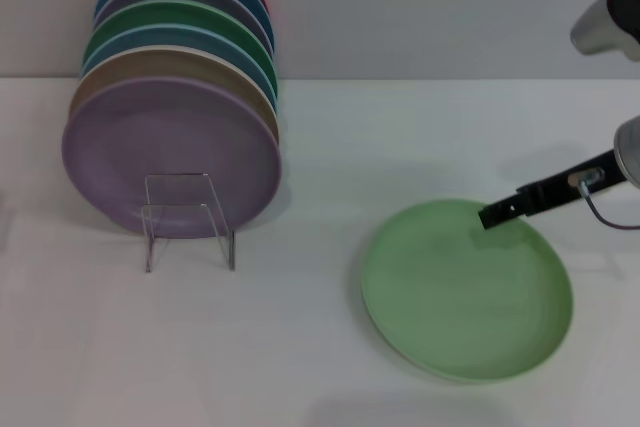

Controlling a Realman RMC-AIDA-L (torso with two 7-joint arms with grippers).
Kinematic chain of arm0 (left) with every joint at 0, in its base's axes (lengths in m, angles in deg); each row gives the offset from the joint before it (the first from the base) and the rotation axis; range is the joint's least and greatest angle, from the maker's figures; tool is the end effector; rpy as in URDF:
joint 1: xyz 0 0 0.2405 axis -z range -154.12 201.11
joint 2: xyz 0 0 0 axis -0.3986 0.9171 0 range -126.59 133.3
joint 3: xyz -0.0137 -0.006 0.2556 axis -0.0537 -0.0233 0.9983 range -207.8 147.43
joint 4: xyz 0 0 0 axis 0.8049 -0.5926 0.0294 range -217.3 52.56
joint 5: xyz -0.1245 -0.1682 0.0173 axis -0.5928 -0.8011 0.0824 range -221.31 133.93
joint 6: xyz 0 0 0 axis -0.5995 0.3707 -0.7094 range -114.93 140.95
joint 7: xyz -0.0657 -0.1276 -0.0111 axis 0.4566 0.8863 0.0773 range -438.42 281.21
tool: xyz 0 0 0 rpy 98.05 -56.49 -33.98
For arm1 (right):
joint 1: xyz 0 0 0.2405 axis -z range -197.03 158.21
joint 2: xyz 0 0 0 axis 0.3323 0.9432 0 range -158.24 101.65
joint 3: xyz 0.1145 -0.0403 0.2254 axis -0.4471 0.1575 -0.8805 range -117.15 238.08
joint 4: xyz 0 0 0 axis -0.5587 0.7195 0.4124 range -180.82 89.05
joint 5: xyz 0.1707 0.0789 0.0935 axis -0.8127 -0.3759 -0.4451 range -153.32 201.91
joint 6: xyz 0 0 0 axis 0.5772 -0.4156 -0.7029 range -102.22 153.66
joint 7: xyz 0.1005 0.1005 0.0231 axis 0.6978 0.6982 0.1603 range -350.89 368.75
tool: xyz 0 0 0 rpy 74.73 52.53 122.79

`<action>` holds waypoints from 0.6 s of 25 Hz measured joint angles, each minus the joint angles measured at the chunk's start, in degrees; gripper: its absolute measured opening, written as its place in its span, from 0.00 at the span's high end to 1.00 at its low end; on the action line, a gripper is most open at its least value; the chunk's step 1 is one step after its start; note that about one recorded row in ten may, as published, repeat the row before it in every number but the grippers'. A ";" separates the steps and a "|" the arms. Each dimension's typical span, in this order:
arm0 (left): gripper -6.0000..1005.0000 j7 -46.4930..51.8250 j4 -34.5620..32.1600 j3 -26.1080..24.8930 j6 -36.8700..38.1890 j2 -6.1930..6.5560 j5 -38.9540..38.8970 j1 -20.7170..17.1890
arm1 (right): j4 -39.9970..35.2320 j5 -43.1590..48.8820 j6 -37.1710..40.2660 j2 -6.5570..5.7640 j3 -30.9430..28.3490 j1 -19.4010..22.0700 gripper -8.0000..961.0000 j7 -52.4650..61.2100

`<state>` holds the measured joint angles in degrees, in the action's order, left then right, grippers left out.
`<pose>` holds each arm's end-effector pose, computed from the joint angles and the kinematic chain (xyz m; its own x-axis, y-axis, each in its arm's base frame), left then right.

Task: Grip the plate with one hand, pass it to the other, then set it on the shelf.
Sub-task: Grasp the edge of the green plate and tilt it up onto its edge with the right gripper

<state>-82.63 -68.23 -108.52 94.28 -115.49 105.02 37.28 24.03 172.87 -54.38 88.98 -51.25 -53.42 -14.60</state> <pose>-0.3569 0.2789 0.0554 0.8138 -0.2767 0.5111 0.5685 0.1966 -0.7988 0.2225 0.3838 0.0318 0.5195 -0.8474 -0.1095 -0.7624 -0.4019 -0.5072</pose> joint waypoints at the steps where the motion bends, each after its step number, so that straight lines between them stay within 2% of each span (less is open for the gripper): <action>1: 0.19 0.00 0.00 0.00 0.00 0.00 0.00 0.00 | 0.00 0.00 0.00 0.00 0.00 0.00 0.12 0.00; 15: 0.19 0.78 0.45 1.72 -0.06 -0.01 -0.27 -0.46 | -4.09 2.46 1.87 0.14 0.10 0.52 0.16 -0.53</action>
<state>-81.86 -67.78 -106.80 94.22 -115.51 104.75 36.82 19.94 175.33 -52.51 89.13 -51.15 -52.90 -15.13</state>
